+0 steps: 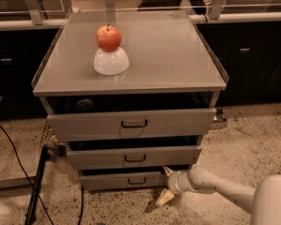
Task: Open bottom drawer
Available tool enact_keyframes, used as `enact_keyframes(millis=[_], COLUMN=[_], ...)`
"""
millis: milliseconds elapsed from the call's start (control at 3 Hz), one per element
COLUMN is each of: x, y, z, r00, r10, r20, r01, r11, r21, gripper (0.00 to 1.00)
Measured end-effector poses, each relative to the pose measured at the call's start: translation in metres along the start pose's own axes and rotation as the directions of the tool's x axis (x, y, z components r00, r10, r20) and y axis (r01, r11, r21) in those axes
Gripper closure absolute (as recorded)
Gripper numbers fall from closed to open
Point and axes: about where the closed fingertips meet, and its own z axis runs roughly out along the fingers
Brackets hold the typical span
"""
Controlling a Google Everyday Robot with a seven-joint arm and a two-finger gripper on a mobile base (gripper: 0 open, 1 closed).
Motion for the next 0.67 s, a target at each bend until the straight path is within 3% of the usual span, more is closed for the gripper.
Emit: enact_keyframes(millis=[667], x=[0.007], y=[-0.022], z=[0.021], r00=[1.000], r10=[0.003], r20=[-0.019], r01=[-0.003], r11=[0.9999], r21=[-0.016], gripper=[0.00])
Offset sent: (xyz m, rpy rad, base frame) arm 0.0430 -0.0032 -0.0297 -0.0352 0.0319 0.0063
